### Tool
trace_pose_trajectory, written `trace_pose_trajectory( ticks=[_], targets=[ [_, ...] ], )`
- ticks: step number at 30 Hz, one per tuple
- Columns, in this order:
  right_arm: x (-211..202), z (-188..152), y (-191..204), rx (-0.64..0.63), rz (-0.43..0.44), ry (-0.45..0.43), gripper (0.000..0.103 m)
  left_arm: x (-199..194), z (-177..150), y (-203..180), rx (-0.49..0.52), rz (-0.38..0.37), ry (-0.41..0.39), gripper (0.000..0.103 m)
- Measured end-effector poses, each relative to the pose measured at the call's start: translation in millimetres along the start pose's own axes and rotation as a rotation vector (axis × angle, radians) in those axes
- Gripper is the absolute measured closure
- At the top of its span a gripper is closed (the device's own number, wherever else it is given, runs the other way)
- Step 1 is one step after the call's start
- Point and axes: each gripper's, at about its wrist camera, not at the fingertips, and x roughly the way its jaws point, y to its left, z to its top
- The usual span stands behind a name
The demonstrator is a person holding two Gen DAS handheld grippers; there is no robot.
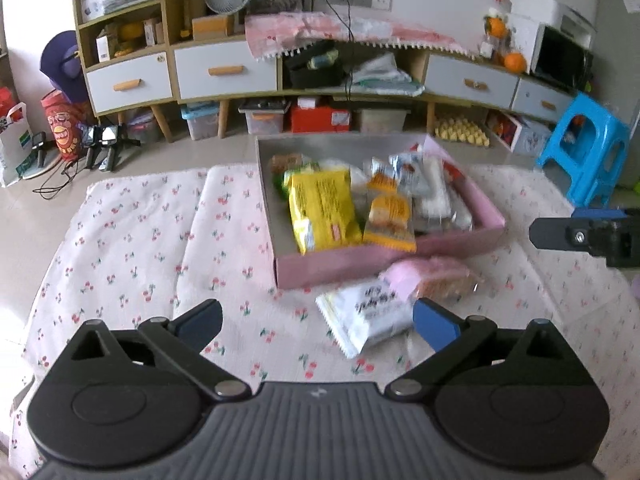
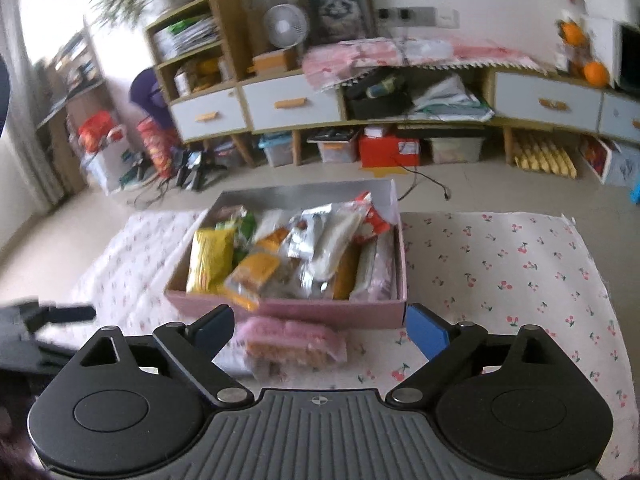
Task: Organize snacks
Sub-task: 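Move both tools back over the pink-wrapped bar and white packet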
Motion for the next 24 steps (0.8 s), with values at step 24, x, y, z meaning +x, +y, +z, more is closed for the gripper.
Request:
trace_pose_trajectory(
  ticks=[24],
  targets=[
    [80.7,-52.6,52.4,-0.644,0.019,0.083,0.049,35.4,-16.0,0.9,0.210,-0.048,0.085,0.003]
  ],
)
